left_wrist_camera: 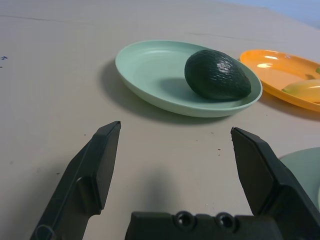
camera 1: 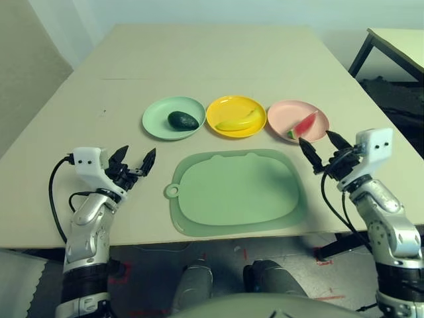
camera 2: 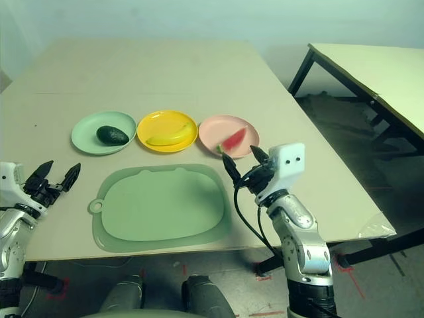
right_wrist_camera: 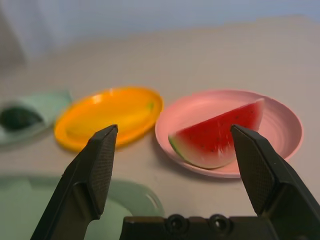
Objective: Place the fruits into color-matched plates.
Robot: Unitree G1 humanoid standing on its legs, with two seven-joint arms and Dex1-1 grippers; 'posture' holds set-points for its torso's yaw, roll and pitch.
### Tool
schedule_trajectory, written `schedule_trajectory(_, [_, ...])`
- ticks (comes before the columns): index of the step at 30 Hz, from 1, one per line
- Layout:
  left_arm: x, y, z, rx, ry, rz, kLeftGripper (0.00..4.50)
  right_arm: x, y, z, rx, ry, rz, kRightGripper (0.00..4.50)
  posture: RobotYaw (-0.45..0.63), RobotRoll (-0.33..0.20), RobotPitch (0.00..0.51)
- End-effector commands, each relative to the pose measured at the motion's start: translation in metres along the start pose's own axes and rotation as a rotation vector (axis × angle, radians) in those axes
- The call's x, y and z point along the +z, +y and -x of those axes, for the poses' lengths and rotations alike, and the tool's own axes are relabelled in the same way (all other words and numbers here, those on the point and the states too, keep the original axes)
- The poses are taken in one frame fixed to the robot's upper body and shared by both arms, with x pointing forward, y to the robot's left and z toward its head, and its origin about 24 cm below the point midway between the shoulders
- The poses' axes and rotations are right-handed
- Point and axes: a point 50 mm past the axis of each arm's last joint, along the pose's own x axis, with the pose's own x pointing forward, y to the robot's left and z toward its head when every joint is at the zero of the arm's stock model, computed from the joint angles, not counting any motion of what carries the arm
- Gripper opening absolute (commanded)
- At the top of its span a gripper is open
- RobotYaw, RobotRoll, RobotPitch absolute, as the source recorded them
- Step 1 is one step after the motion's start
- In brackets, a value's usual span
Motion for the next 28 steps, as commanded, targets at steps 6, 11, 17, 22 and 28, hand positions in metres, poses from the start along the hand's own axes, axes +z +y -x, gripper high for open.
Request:
schedule_trajectory(6, [0.009,0.0,0.003,-0.008,-0.011,-0.008,4.48,-0.001,-0.004,0.026,-0.065,-0.1,-0.033,4.5,0.08,0.0,0.089])
schedule_trajectory(11, [0.013,0.001,0.003,-0.018,-0.007,-0.018,4.48,-0.005,-0.012,0.033,-0.15,-0.115,-0.146,4.5,0.08,0.0,0.096])
schedule_trajectory(17, [0.017,0.004,0.006,-0.02,-0.005,-0.025,4.48,-0.017,-0.006,0.034,-0.049,0.037,0.141,4.5,0.09,0.0,0.097])
schedule_trajectory(22, [0.019,0.003,0.008,-0.019,-0.009,-0.026,4.48,-0.025,-0.005,0.036,-0.062,0.099,0.307,4.5,0.09,0.0,0.102])
schedule_trajectory(28, [0.016,-0.001,0.012,-0.022,-0.001,-0.024,4.48,-0.027,-0.004,0.043,-0.092,0.105,0.325,4.5,0.09,0.0,0.114])
